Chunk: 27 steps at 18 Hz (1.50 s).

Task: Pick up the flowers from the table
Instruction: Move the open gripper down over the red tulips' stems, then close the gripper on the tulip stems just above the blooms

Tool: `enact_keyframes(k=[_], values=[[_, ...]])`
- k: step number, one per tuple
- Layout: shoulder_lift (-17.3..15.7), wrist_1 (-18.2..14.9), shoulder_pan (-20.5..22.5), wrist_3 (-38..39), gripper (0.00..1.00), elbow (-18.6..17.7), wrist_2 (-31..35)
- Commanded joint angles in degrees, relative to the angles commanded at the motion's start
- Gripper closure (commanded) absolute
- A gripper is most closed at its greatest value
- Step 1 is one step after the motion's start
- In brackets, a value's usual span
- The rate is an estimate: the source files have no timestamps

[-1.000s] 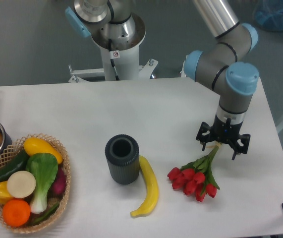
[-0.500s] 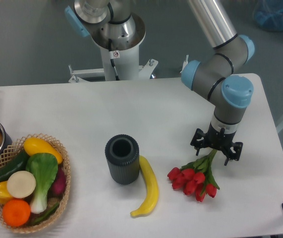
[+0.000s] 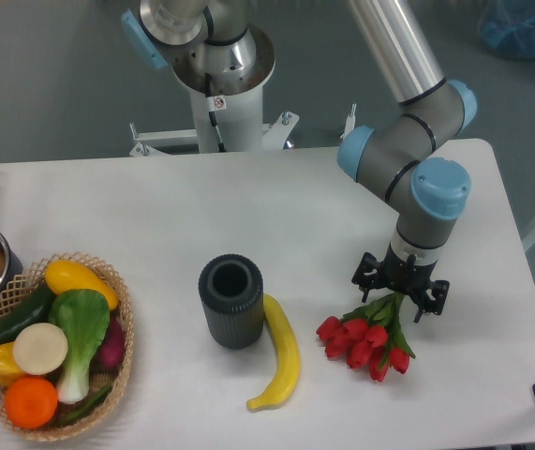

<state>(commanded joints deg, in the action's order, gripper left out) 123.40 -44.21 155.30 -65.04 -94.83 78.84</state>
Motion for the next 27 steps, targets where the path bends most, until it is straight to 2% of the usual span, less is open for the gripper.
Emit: enact_keyframes(k=[5,6,8,11,13,17,18,25,27], values=[[0.09,0.0,-0.09,0.09,0.0,0.0,0.0],[0.18,0.0,-0.09,0.09,0.04,0.17,0.0],[0.18,0.0,-0.09,0.17,0.23,0.17,0.0],[0.18,0.0,-0.09,0.26,0.41,0.26,-0.09],[0.09,0.0,-0.09,0.35,0.51,0.35,-0.09],[-0.09,-0.09,0.0,0.53,0.57,0.52,-0.09],[-0.26,-0.09,0.0,0.53,0.64,0.61,-0.09],[-1.84,-0.09,0.26,0.53,0.66,2.63,-0.7],[-4.73,-0.09,0.79,0.53,0.66,2.72,-2.62]])
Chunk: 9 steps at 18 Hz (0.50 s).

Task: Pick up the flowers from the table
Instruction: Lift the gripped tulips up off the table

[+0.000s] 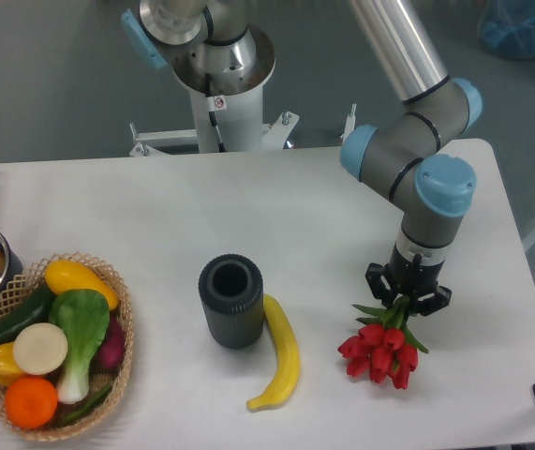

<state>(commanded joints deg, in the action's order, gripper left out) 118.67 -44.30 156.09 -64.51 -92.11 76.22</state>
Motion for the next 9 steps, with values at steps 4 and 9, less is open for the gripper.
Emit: enact_keyframes(k=[4,9], values=[[-5.19,0.09,2.98,0.61,0.66,0.79,-10.36],[-8.63,0.09,9.39,1.76,0.66,0.18,-24.24]])
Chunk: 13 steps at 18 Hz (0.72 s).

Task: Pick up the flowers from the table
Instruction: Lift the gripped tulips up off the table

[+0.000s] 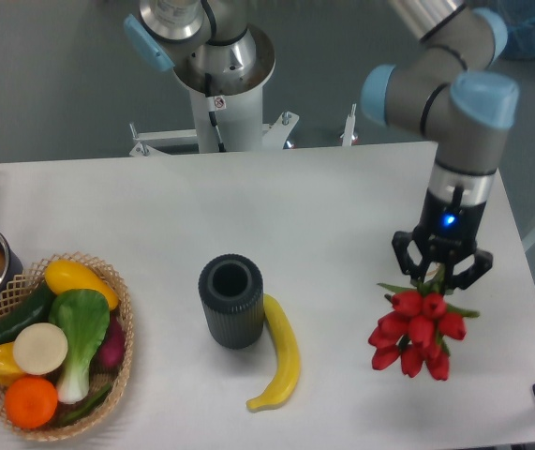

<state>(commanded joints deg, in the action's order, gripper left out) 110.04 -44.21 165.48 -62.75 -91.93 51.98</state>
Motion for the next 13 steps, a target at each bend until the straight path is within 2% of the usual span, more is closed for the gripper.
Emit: enact_keyframes(k=[4,13], values=[[-0.18,-0.09,4.22,0.0,0.66,-0.08,-13.45],[-2.02,-0.09,7.13,-0.27,0.66,-0.88,-14.09]])
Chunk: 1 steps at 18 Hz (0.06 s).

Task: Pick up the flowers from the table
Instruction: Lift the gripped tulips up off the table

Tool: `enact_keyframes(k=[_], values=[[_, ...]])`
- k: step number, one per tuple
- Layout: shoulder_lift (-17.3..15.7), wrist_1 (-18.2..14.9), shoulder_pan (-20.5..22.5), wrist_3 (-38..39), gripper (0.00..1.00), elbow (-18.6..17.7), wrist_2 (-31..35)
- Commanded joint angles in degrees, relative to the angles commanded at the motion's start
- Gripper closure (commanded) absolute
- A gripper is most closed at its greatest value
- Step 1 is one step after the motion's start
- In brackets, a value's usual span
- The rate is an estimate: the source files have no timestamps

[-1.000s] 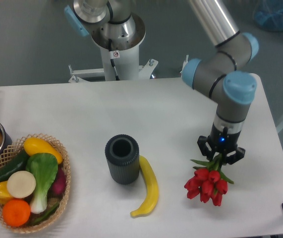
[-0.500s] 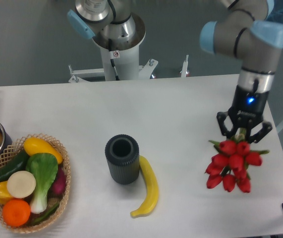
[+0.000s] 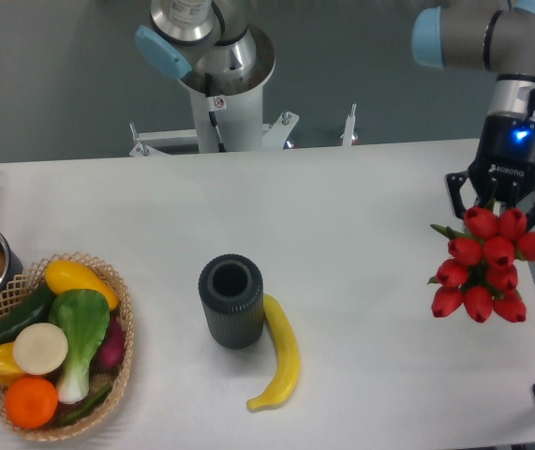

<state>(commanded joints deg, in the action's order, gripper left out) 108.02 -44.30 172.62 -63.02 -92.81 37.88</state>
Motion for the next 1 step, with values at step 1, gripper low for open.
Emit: enact_keyframes(k=[1], values=[[0.0,0.0,0.09,0.0,0.66,0.0,0.09]])
